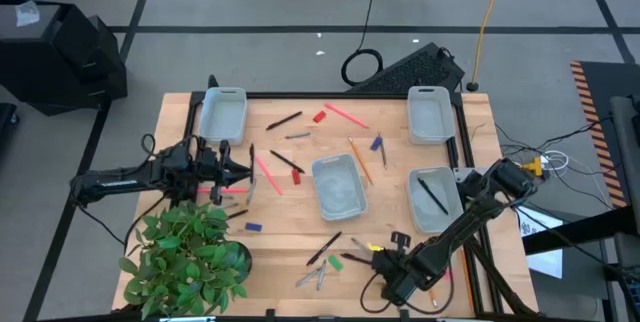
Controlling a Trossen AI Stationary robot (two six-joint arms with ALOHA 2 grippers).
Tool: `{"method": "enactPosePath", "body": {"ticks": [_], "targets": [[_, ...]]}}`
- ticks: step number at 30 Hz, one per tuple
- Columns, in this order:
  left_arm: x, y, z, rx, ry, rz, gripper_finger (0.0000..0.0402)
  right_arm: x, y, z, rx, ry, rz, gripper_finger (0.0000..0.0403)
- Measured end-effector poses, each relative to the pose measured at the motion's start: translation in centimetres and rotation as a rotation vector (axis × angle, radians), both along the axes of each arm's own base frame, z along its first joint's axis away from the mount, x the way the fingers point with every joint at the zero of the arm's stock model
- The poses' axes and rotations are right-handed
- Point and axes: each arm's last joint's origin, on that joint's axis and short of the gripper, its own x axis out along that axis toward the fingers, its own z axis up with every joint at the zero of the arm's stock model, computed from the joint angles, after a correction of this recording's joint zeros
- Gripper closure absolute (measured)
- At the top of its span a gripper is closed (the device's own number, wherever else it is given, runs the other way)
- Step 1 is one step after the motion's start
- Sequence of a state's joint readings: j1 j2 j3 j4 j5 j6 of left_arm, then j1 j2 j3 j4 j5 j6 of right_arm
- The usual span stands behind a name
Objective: Sort crayons/erasers/pens/pencils in bins
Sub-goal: Put the black pen into the bottom right gray bin
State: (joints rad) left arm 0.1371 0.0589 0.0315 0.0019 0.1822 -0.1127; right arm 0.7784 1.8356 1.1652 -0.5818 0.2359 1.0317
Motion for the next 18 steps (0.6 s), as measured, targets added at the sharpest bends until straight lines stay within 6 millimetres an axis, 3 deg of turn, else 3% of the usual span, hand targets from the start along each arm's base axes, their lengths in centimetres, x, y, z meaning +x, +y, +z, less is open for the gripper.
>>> {"method": "enactPosePath", "body": {"ticks": [7, 12, 18], "targets": [[0.0, 0.0, 0.0, 0.000, 0.000, 0.000, 0.0346, -0.5, -1.1, 4.7, 0.034, -0.149, -0.007, 0.0368], [0.0, 0.0, 0.0, 0.000, 0.000, 0.000, 0.0346, -2.7, -4.4, 8.5, -0.063, -0.162, -0.144, 0.0369], [0.0, 0.0, 0.0, 0.000, -0.001, 0.000, 0.0346, -6.6, -8.4, 11.5, -0.165, -0.051, -0.337, 0.0369]]}}
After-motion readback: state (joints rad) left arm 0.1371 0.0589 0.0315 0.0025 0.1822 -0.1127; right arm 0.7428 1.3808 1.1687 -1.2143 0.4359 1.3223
